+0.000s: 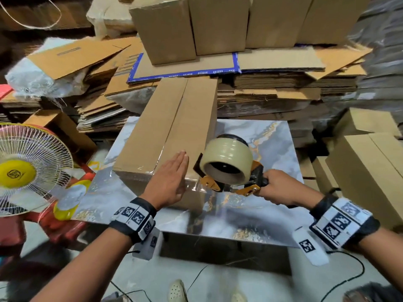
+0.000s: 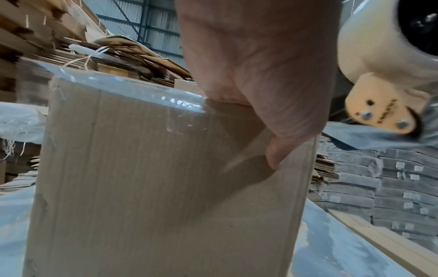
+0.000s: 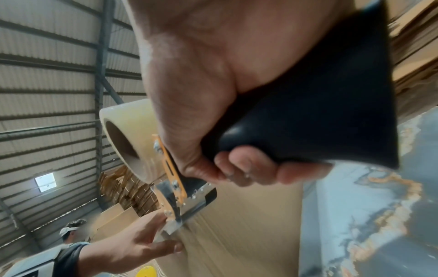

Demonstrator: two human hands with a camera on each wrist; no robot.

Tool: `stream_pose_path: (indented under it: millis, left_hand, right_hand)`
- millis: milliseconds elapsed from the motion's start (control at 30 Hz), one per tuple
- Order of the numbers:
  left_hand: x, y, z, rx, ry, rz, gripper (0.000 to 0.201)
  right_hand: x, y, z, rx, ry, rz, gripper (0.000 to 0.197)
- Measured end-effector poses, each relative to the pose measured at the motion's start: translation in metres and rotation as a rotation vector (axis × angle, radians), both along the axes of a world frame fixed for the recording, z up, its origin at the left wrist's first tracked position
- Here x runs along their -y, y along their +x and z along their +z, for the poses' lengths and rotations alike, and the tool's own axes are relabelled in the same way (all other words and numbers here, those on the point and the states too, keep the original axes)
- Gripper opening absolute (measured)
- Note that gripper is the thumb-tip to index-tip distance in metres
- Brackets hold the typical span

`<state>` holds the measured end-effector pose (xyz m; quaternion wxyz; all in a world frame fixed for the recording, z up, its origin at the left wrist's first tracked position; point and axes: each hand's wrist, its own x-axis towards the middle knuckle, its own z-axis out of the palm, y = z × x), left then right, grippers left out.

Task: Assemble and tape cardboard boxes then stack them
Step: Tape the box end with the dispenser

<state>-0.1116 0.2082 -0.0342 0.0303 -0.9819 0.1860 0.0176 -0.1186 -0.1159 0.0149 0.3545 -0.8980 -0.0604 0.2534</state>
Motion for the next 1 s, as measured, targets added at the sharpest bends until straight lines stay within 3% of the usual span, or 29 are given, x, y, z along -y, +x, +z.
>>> stream_pose_path:
  millis: [133, 233, 333, 1000]
  left_hand:
    - [0.006, 0.0, 0.0, -0.017, 0.034, 0.024, 0.094]
    - [0.006, 0.0, -0.001, -0.023, 0.013, 0.035, 0.093]
    - [0.004, 0.0, 0.002, -0.032, -0.016, 0.041, 0.097]
    - [0.005, 0.001, -0.002, -0.04, 0.031, 0.031, 0.099]
  right_hand:
    - [0.017, -0.006, -0.008, -0.021, -0.037, -0.041, 0.032]
    - [0.0, -0.003, -0.018, 0.048, -0.143, 0.012, 0.037]
    - [-0.023, 0.002, -0.029, 0.105, -0.211, 0.02, 0.029]
    - [-0.027, -0.005, -0.024, 0.12, -0.222, -0.062, 0.021]
